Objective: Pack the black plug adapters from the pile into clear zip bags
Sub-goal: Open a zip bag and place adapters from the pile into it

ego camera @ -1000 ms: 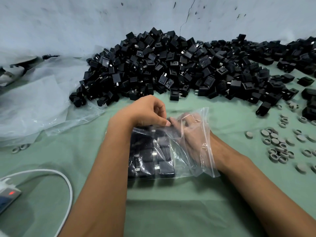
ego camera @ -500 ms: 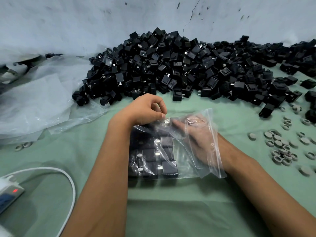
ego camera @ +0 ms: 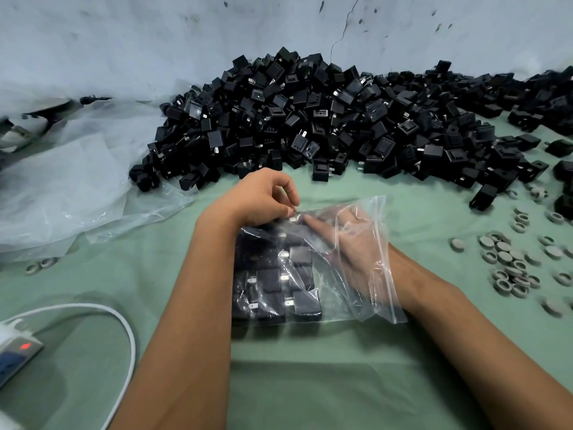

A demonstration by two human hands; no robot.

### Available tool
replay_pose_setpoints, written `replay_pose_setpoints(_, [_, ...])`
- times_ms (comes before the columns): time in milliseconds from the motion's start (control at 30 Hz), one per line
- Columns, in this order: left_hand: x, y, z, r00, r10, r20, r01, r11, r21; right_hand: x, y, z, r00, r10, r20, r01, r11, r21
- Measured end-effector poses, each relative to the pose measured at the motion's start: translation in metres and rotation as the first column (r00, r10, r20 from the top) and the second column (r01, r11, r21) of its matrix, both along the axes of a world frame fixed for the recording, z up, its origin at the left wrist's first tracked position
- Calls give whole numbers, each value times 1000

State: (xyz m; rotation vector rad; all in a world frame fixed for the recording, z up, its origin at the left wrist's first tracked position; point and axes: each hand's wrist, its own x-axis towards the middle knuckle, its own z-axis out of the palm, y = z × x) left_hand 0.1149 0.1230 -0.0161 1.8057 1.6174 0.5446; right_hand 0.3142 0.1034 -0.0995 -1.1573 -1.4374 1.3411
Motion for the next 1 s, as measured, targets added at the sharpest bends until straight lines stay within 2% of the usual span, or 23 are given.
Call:
replay_pose_setpoints(67, [0,0,-1,1000,22,-4,-22,1000,17,-2,-2,9,993,19,-117,-26,998,-57])
replay_pose_setpoints(100, [0,0,-2,999,36,-2,-36,999,34,1,-2,8,973,68,-220,-93,990,-104])
replay_pose_setpoints(167, [1,1,-3,997,71,2,-71,995,74,6,-7,21,970,118,-213,-154,975,-162])
replay_pose_setpoints(200, [2,1,-4,996,90,-2,-89,992,92,9,-12,27,971,154,-183,-180,974,-138])
replay_pose_setpoints(233, [2,2,-5,994,108,-10,-106,988,109,12,-15,30,978,180,-102,-189,978,-85])
replay_pose_setpoints(300, [3,4,-6,990,141,-29,-136,981,141,16,-24,38,985,139,101,-155,970,186])
replay_pose_setpoints(333, [3,4,-6,988,153,-36,-145,977,156,19,-28,40,977,162,138,-190,956,223])
replay_pose_setpoints(367, [2,4,-6,986,161,-39,-152,974,169,22,-35,44,948,188,256,-271,900,342])
replay_pose_setpoints(433, [-1,4,-5,985,173,-26,-166,971,174,26,-33,44,873,158,461,-393,787,476])
replay_pose_setpoints(500, [-4,4,-4,983,184,-13,-180,971,159,25,-28,38,846,22,532,-388,710,588])
replay_pose_setpoints(633, [-12,2,-2,982,190,-23,-186,975,126,33,-19,26,777,26,629,-482,668,568])
replay_pose_setpoints(767, [-21,-1,0,991,130,-1,-130,991,7,32,-23,30,762,-21,648,-495,626,603])
replay_pose_setpoints(933, [-26,-3,2,999,45,9,-45,998,-47,36,-21,30,621,19,784,-528,750,399])
replay_pose_setpoints(1000, [-25,-3,2,999,39,17,-38,998,-48,36,-21,32,636,52,770,-520,766,377])
